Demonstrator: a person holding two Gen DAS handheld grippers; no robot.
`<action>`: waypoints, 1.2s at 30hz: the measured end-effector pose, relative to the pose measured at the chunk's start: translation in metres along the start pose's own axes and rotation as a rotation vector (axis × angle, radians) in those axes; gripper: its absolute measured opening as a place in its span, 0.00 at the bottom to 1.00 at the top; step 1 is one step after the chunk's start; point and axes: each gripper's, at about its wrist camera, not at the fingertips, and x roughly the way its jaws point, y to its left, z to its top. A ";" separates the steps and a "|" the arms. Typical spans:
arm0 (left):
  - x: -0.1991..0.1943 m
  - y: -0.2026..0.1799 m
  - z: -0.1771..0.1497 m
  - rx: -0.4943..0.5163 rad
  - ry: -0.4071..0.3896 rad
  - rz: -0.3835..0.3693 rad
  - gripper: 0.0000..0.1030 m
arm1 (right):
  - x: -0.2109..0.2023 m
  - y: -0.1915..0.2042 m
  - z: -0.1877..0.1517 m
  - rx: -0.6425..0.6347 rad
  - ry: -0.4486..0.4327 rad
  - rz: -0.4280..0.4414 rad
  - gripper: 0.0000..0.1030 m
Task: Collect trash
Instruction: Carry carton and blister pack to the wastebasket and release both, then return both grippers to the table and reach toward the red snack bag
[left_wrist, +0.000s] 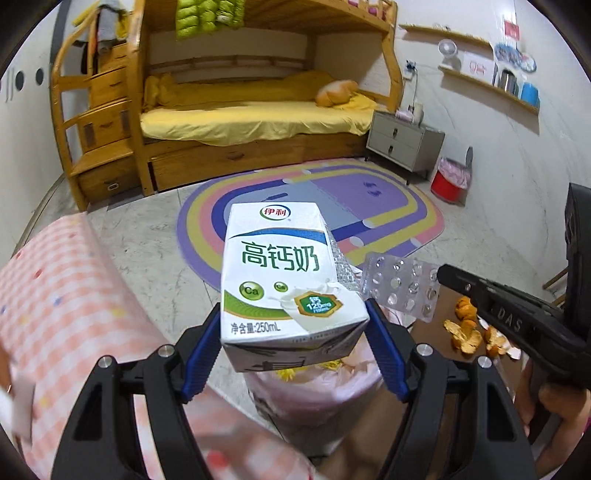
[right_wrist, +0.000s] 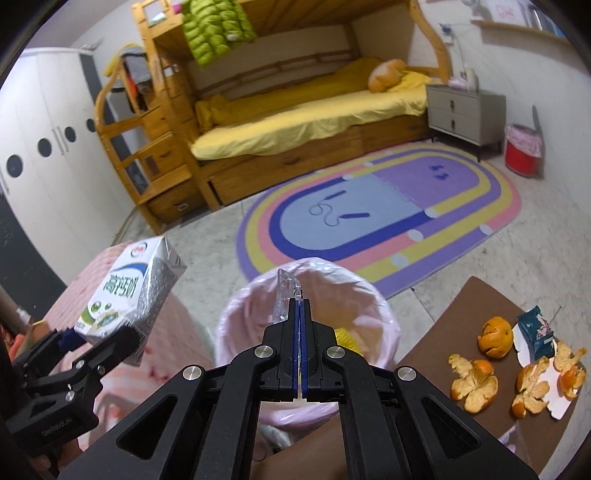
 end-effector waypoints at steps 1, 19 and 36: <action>0.009 -0.001 0.004 -0.006 0.012 -0.027 0.71 | 0.009 -0.005 0.002 0.011 0.008 -0.001 0.00; -0.070 0.054 0.027 -0.145 -0.098 0.101 0.85 | -0.025 0.034 0.016 -0.061 0.006 0.079 0.47; -0.238 0.169 -0.103 -0.353 -0.112 0.392 0.89 | -0.092 0.242 -0.037 -0.399 0.063 0.378 0.58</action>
